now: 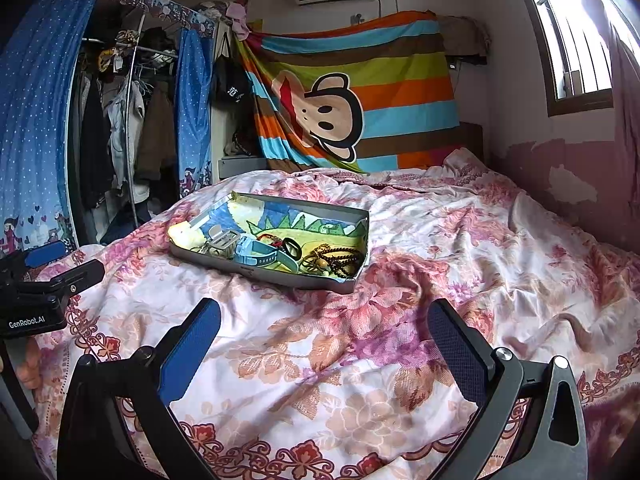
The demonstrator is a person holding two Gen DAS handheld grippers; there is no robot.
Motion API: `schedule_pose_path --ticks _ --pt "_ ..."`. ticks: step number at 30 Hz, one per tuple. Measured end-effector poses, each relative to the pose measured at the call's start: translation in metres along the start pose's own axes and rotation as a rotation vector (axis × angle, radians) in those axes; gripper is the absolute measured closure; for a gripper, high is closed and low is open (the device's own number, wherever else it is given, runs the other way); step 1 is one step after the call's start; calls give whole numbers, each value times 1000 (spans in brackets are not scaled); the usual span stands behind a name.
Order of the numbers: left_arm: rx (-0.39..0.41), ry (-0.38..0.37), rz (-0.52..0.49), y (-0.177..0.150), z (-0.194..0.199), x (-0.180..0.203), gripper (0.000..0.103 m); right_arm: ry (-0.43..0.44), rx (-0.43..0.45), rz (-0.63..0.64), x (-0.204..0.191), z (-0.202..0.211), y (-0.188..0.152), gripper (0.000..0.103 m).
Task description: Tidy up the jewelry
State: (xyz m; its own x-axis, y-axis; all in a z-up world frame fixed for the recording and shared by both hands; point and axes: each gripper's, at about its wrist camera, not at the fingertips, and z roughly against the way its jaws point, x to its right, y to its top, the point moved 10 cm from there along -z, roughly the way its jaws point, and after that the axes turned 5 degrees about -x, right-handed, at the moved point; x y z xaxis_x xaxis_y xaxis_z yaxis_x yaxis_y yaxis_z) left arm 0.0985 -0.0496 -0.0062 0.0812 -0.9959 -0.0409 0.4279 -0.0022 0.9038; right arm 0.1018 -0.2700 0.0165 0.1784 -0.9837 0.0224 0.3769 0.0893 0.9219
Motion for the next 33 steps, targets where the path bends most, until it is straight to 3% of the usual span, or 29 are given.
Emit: schedule_pose_path --ticks 33 --pt "7 -4 -26 3 1 5 0 -1 -4 3 0 0 -1 1"
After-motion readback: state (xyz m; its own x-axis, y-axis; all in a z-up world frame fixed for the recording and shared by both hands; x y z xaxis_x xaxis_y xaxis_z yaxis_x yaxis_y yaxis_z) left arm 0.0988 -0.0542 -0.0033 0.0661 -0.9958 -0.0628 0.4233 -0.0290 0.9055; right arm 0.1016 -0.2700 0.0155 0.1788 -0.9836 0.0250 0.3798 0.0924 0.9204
